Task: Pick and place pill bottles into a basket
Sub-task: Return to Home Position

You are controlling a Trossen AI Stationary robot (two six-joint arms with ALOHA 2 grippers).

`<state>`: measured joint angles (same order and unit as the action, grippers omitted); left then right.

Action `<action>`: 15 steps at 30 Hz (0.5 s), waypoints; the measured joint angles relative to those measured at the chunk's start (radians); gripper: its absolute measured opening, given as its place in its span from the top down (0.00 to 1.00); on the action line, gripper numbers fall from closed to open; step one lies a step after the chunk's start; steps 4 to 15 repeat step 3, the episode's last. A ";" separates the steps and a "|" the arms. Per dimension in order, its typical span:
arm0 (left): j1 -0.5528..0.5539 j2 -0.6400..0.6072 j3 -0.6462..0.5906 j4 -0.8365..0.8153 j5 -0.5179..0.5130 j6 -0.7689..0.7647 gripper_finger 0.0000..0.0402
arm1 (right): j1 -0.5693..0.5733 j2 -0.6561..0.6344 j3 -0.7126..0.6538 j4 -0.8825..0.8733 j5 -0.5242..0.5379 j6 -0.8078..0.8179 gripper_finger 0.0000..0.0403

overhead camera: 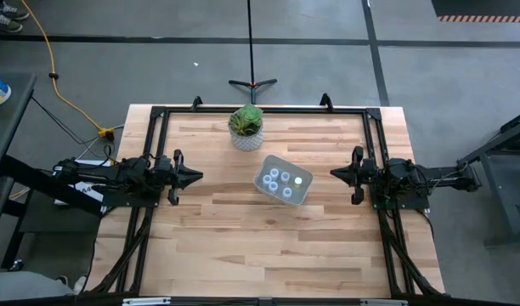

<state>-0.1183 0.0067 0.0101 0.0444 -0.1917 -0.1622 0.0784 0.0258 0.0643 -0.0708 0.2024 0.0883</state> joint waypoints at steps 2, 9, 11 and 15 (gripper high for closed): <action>0.000 0.000 0.000 0.000 0.000 0.000 0.83 | 0.000 0.000 0.000 0.000 0.000 0.000 1.00; 0.000 0.000 0.000 0.000 0.000 0.000 0.83 | 0.000 0.000 0.000 0.000 0.000 0.000 1.00; 0.000 0.000 0.000 0.000 0.000 0.000 0.83 | 0.000 0.000 0.000 0.000 0.000 0.000 1.00; 0.000 0.000 0.000 0.000 0.000 0.000 0.83 | 0.000 0.000 0.000 0.000 0.000 0.000 1.00</action>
